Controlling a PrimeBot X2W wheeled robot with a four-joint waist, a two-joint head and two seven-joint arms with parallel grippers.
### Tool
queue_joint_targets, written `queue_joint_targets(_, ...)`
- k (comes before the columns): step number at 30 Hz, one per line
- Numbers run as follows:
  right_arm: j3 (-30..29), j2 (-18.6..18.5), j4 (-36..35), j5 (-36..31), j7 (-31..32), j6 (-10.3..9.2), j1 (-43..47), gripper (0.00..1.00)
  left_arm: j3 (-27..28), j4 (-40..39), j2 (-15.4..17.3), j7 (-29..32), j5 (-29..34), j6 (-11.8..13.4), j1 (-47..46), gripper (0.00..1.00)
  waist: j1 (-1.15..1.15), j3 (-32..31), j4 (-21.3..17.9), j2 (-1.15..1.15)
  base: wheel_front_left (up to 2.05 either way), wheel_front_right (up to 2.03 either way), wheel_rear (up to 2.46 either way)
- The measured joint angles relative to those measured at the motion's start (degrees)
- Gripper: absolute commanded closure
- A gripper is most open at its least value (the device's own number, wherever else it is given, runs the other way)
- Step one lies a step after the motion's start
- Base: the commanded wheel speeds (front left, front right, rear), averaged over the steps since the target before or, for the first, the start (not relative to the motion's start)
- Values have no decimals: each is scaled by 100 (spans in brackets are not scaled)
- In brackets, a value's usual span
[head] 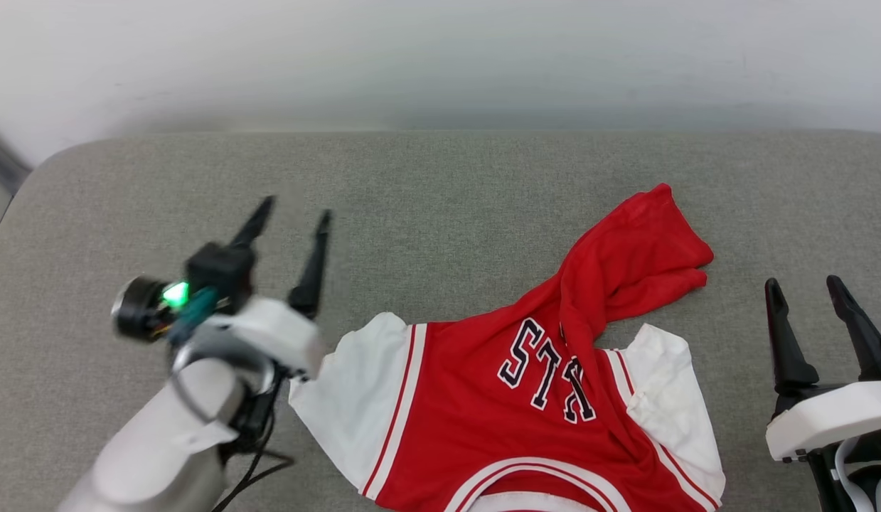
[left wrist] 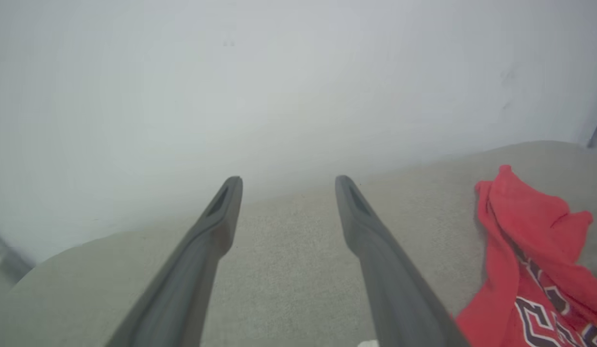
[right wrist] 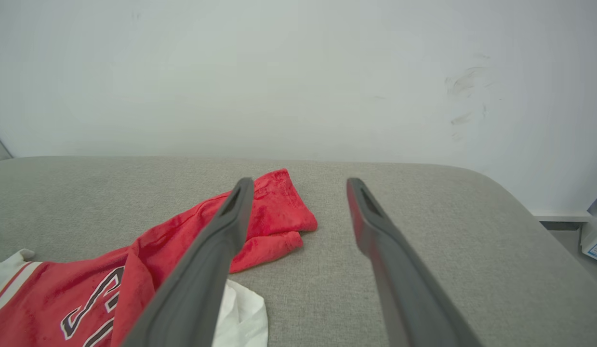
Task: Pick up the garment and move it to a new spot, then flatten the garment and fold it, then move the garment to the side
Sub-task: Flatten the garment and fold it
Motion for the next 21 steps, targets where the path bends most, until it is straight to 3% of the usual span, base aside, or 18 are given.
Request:
queue_joint_targets(4, -22, -12, -56, 40, -2, 0, 92, 0, 833, -904, 290, -9, 75, 283, 933, 0, 0, -7, 3, 0, 0, 0, 0)
queue_joint_targets(7, -74, -10, -91, 81, -9, 0, 162, 0, 1359, -1571, 213, -10, 233, 322, 1608, 0, 0, 3, 24, 0, 0, 0, 0)
queue_joint_targets(16, 7, 88, -152, 147, -88, 0, 310, 0, 2109, -2262, -335, -16, 713, -10, 2915, 0, 0, 1, 39, 0, 0, 0, 0)
queue_joint_targets(21, 59, 89, -202, 145, -90, 0, 337, 0, 2051, -2111, -300, 18, 772, -291, 3026, 0, 0, 49, 22, 0, 0, 0, 0)
